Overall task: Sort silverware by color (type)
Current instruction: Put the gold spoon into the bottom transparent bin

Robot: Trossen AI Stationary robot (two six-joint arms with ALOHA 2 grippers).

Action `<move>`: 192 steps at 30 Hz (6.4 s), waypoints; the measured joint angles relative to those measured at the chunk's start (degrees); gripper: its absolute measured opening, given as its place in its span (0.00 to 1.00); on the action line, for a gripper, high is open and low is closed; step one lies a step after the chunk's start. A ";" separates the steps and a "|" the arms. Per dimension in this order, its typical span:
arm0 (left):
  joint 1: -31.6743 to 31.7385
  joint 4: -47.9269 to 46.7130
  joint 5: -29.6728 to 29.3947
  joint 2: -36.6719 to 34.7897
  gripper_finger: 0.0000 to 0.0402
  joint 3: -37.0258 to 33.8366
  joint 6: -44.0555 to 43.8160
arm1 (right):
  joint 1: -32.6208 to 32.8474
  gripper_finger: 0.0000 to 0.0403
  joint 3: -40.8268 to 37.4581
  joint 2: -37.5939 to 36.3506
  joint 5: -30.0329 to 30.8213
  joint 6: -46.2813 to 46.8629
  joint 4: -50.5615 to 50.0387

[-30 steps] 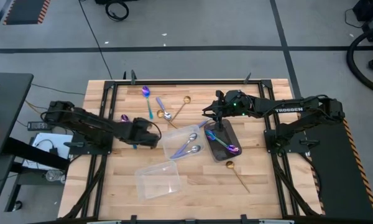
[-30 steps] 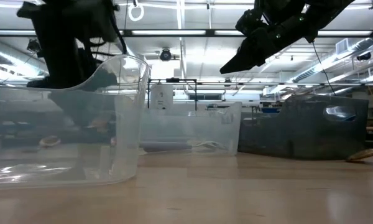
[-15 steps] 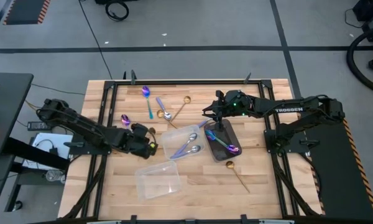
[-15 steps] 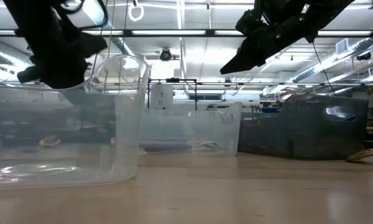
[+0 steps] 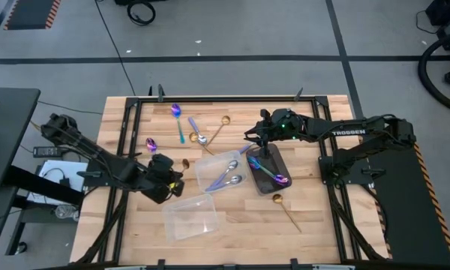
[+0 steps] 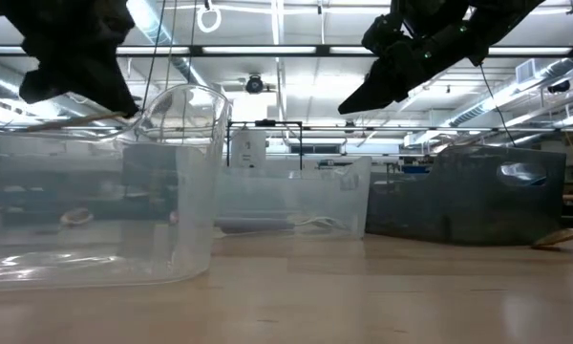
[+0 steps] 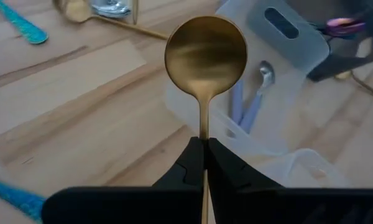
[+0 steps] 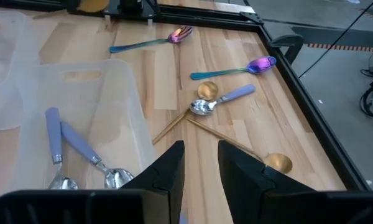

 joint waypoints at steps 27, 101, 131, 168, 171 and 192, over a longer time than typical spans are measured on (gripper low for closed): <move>-6.28 23.62 6.67 3.27 0.02 0.02 10.54 | -0.04 0.26 0.00 0.01 -2.63 1.37 0.19; -3.55 3.27 23.93 32.80 0.18 17.70 -3.25 | -0.37 0.26 1.01 -26.00 -9.97 2.12 -22.33; 3.45 -31.59 13.66 30.83 0.35 35.32 7.69 | -0.36 0.26 0.99 -20.59 -9.97 1.49 -17.89; 7.47 2.23 -5.60 9.86 0.35 7.15 29.38 | 12.93 0.25 1.01 -13.11 8.32 22.20 -24.18; 7.25 5.13 -7.24 9.87 0.35 7.13 36.46 | 19.34 0.24 1.03 -12.64 12.06 29.56 -26.03; 8.73 30.80 -3.76 5.20 0.35 7.19 76.85 | 47.80 0.23 8.29 4.29 17.27 79.00 -43.98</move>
